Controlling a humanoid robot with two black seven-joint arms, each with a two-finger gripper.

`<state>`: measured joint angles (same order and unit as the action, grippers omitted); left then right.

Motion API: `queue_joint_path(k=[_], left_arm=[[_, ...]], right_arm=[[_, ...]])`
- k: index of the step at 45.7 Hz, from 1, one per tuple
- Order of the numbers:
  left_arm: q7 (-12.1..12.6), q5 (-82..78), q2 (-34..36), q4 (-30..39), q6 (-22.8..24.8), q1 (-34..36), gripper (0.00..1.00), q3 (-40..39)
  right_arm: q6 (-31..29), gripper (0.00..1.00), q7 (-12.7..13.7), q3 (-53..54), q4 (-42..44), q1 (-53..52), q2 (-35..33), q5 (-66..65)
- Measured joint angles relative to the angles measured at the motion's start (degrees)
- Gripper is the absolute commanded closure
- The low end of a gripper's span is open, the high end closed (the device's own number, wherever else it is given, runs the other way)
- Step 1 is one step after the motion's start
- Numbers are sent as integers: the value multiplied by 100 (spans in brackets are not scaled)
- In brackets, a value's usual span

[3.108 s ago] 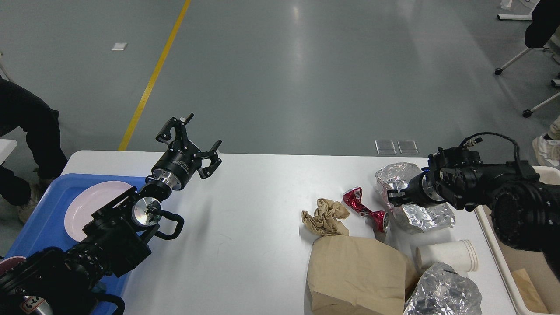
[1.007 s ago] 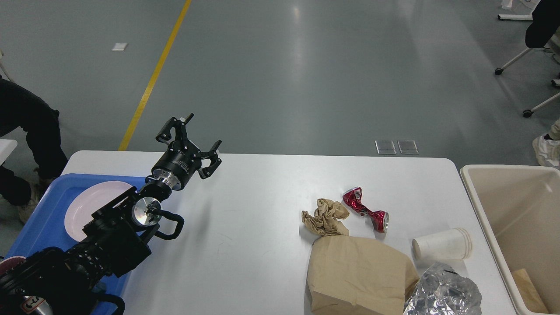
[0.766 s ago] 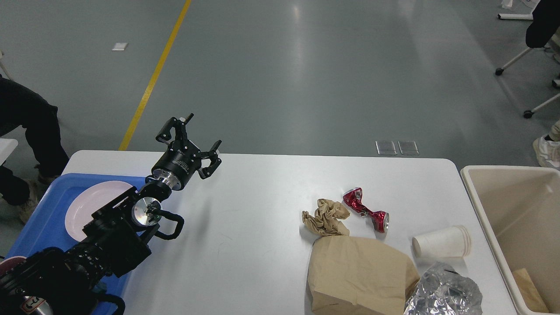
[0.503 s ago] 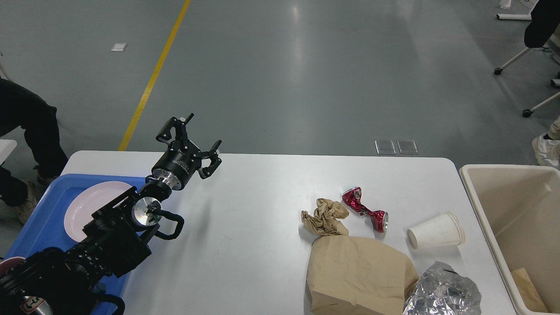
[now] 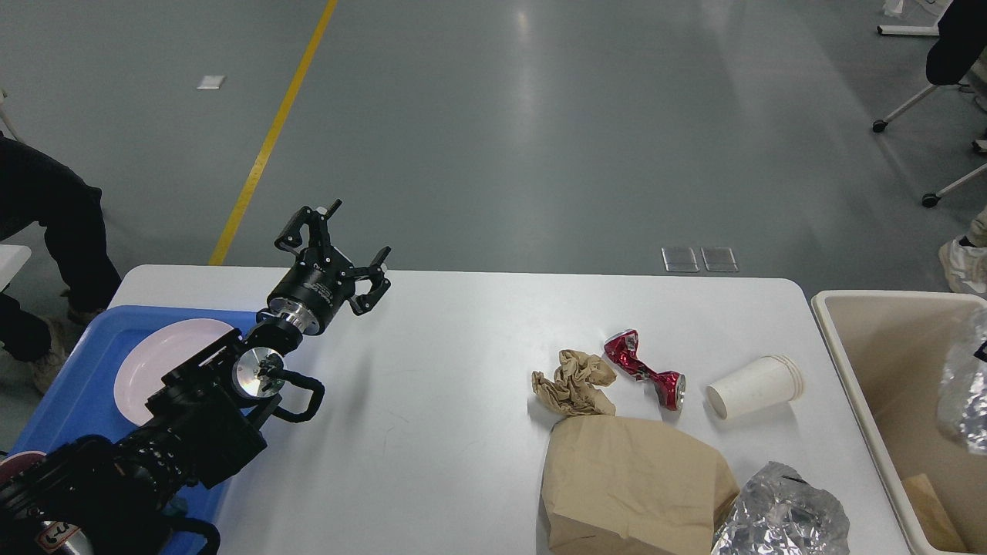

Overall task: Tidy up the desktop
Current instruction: 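Release the foil into the bin and bring the right gripper back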

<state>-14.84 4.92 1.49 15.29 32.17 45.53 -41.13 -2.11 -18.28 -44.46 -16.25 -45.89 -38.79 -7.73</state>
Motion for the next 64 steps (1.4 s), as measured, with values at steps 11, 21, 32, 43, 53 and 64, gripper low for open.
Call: queue_joint_path(k=[11,21,32,43,53,64], left_arm=[[0,0,0,0,0,0,3,0],[0,0,0,0,0,0,3,0],[0,0,0,0,0,0,3,0],[0,0,0,0,0,0,3,0],[0,0,0,0,0,0,3,0],[0,0,0,0,0,0,3,0]], right_arm=[[-56,0,0,-55,-37,-37,2,16],[-468,0,0,-169,-607,-420,-77,23],[-2323,0,-12,-1238,-1610,-2159,-613,1],[-3420,0,-12,-2444,-2326,-4020,-724,-60],[-3731,0,16,-2790,-2464,-5123,-445,-444],[-4535,0,14,-3073,-2607,-5774,348,-830]])
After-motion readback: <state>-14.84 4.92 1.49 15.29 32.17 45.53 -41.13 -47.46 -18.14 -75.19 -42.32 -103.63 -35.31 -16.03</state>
